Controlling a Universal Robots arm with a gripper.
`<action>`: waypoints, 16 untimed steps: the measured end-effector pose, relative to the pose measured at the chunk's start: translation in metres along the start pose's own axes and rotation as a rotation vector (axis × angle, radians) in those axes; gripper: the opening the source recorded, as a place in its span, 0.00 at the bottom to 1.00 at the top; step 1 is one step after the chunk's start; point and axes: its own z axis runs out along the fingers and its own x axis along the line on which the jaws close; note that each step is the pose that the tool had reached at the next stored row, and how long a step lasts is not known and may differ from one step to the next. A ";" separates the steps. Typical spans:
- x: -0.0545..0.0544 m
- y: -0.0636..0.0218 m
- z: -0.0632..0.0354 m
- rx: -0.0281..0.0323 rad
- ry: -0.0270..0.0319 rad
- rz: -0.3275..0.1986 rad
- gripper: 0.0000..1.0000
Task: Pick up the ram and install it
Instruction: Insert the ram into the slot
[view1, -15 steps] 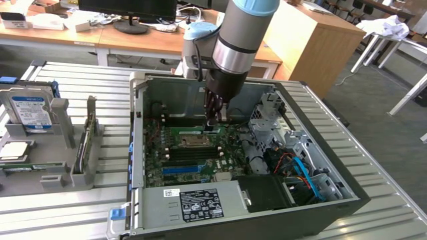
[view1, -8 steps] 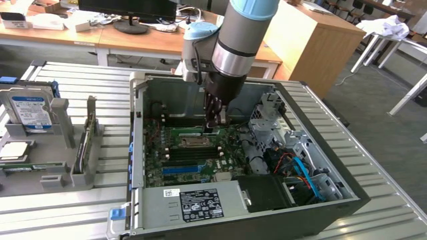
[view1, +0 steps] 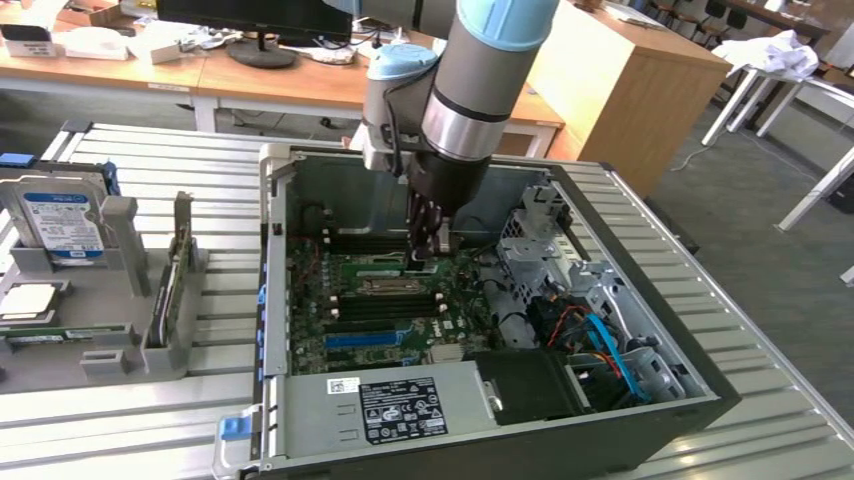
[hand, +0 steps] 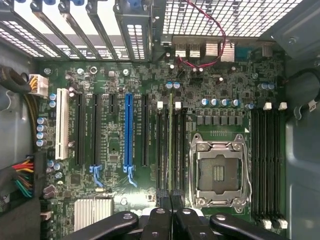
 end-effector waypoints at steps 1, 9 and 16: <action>0.000 0.0000 0.0000 -0.0001 0.0002 0.000 0.12; 0.000 -0.0021 0.0001 0.0001 -0.0002 0.000 0.12; 0.000 -0.0090 -0.0002 0.0001 0.0000 0.000 0.12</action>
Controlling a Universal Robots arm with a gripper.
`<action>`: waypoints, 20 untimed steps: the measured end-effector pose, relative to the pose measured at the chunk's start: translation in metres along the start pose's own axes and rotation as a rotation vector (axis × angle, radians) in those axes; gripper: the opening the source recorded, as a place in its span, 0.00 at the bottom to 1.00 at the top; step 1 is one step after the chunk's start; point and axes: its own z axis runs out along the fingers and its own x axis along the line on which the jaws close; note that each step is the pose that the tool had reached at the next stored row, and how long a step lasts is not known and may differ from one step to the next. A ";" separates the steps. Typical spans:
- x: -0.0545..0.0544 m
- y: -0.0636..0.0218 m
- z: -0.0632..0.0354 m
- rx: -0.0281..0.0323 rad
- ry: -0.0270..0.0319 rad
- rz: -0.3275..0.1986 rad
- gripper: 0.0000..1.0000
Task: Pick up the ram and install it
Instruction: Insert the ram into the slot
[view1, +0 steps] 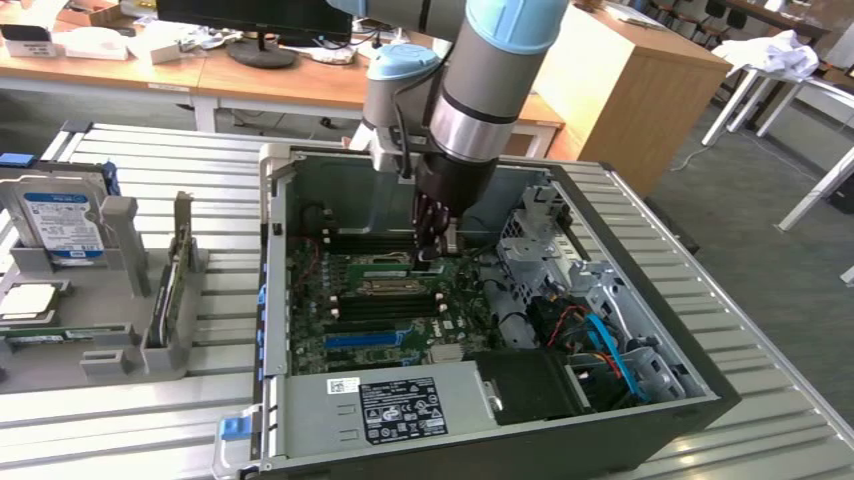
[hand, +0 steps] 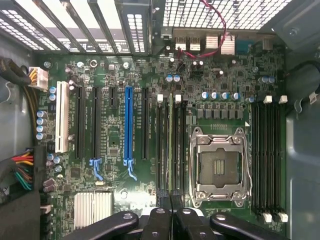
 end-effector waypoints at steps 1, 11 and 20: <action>0.000 -0.0008 0.0000 0.0000 0.0000 0.000 0.12; 0.003 -0.0013 -0.0002 0.0000 -0.0001 0.000 0.12; 0.004 -0.0015 0.0043 0.0000 0.0000 0.000 0.12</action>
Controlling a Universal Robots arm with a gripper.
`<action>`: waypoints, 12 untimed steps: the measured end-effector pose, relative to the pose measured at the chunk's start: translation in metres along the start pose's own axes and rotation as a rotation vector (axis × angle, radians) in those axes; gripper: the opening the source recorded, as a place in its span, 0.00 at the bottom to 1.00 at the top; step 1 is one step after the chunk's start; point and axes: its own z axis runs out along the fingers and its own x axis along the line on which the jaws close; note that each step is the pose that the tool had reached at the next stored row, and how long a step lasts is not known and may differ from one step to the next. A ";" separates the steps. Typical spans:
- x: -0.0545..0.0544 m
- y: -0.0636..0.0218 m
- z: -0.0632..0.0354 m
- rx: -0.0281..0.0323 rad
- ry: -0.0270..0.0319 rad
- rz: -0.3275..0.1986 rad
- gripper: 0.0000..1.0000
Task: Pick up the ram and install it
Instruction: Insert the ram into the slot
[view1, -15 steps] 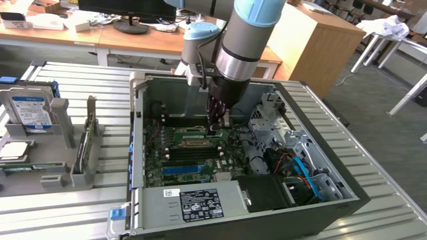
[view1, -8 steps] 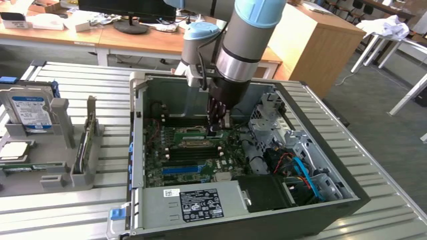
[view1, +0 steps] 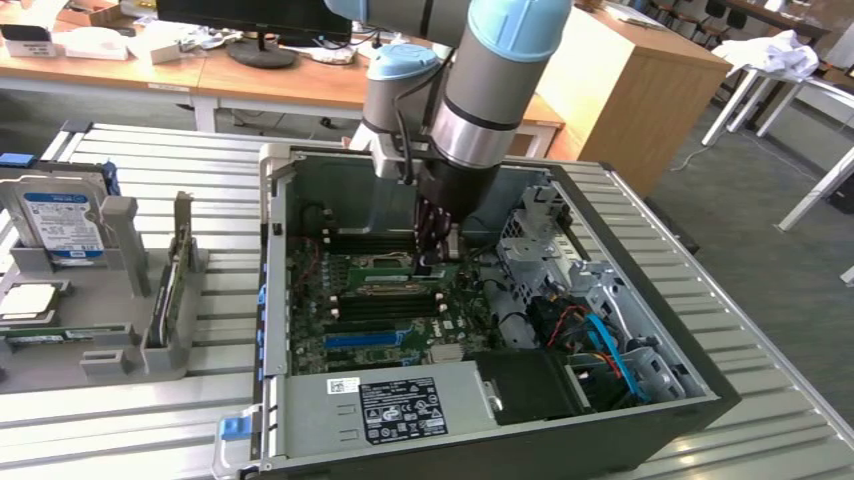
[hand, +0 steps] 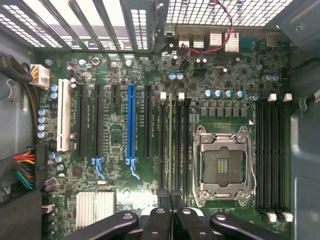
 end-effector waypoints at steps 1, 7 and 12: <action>0.000 0.0000 0.0010 -0.0001 0.0001 0.000 0.12; 0.000 -0.0002 0.0052 -0.0001 0.0002 0.000 0.12; 0.000 -0.0002 0.0055 0.0000 0.0001 0.000 0.12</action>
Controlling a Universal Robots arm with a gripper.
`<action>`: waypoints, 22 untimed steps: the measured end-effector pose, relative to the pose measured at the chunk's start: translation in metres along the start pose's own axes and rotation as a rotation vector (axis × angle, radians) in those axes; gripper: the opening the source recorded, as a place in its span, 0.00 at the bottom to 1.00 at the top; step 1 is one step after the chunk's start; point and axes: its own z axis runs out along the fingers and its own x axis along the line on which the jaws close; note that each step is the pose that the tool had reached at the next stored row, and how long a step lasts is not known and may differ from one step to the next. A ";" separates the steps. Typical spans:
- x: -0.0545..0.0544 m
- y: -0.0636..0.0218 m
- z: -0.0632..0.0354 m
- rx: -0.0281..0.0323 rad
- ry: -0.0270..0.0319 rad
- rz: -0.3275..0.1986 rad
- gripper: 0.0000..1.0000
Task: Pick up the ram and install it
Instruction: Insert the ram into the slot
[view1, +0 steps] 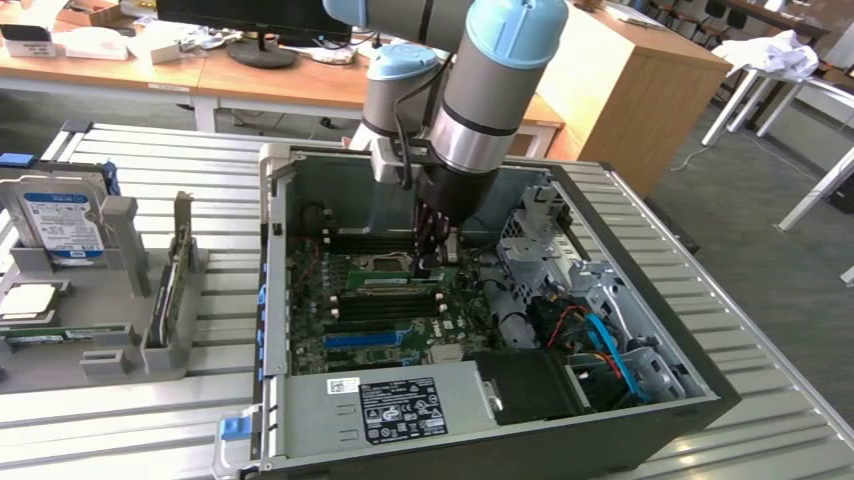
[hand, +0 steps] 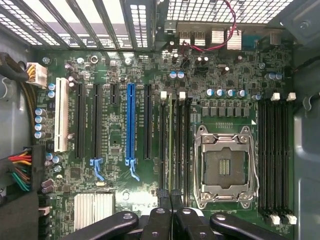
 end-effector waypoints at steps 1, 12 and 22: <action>0.000 -0.0001 0.0007 0.0002 -0.0006 0.000 0.12; 0.000 -0.0003 0.0078 0.0000 0.0000 0.000 0.12; 0.001 -0.0006 0.0149 0.0000 0.0000 0.000 0.12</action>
